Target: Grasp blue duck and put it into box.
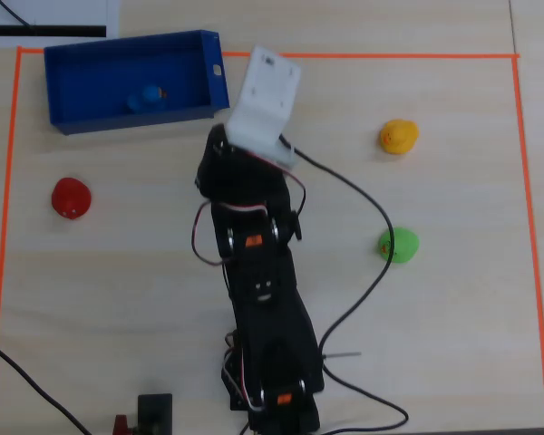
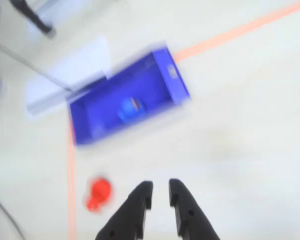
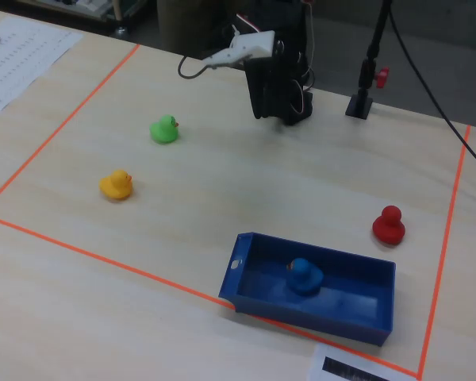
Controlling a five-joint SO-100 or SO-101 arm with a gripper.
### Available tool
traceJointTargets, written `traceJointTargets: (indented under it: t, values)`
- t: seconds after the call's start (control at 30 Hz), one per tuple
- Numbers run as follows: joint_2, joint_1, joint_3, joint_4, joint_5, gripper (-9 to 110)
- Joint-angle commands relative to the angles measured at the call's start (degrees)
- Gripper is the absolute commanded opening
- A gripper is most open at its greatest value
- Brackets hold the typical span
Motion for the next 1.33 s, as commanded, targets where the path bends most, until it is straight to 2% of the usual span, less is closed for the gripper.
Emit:
traceJointTargets:
  t: [0.0,0.3,0.5,0.63,1.3]
  values:
    - [22.59,-0.18,44.03,-4.39,-2.2,0]
    - [50.45,2.64,73.92,-1.67,-10.63,0]
    - [58.18,3.87,73.92,9.84,-12.22,0]
    - [58.27,6.5,73.92,10.11,-12.13,1]
    - [58.27,6.59,74.0,10.11,-12.48,2]
